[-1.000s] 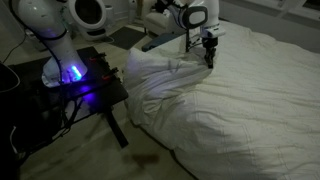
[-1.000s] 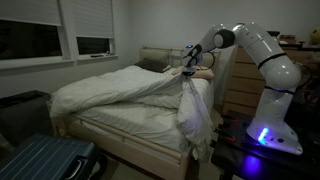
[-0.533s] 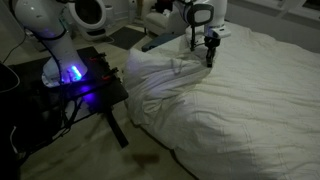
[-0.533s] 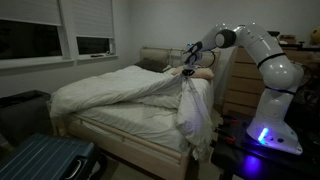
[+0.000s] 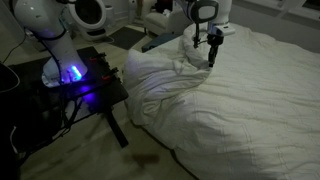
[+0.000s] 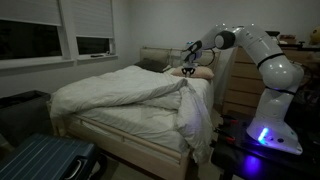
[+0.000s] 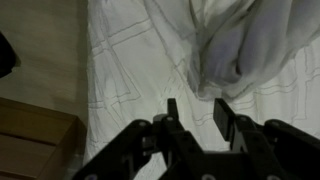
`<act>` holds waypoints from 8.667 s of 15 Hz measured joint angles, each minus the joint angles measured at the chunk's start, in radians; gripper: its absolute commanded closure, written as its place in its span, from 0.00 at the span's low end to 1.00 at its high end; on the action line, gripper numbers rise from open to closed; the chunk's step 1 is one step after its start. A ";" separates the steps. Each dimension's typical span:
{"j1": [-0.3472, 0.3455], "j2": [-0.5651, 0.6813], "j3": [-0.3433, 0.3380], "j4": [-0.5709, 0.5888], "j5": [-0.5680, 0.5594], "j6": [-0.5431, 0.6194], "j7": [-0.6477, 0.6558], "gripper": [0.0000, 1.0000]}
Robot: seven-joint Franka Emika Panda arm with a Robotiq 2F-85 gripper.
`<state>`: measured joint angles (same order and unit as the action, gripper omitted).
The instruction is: Uncover the beddings on the bottom right corner of the bed
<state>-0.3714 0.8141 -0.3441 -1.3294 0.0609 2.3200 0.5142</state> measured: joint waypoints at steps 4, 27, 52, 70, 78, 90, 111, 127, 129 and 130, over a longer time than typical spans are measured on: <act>-0.015 0.004 0.021 0.035 0.003 -0.060 -0.041 0.00; 0.329 -0.392 0.221 -0.437 -0.036 -0.317 -0.244 0.00; 0.429 -0.367 0.237 -0.879 -0.325 -0.134 -0.307 0.00; 0.468 -0.264 0.330 -0.823 -0.822 -0.077 -0.807 0.00; 0.303 -0.190 0.303 -0.868 -1.198 0.358 -0.950 0.00; 0.121 -0.082 0.483 -0.752 -0.565 0.159 -1.554 0.58; 0.268 -0.110 0.143 -0.537 -0.522 -0.426 -0.943 0.99; -0.074 -0.267 0.072 -0.159 -0.259 -0.594 -0.815 0.99; -0.106 -0.263 0.069 -0.123 -0.208 -0.591 -0.779 0.99; -0.122 -0.258 0.067 -0.109 -0.184 -0.581 -0.761 0.99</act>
<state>-0.4937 0.5556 -0.2769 -1.4380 -0.1227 1.7388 -0.2468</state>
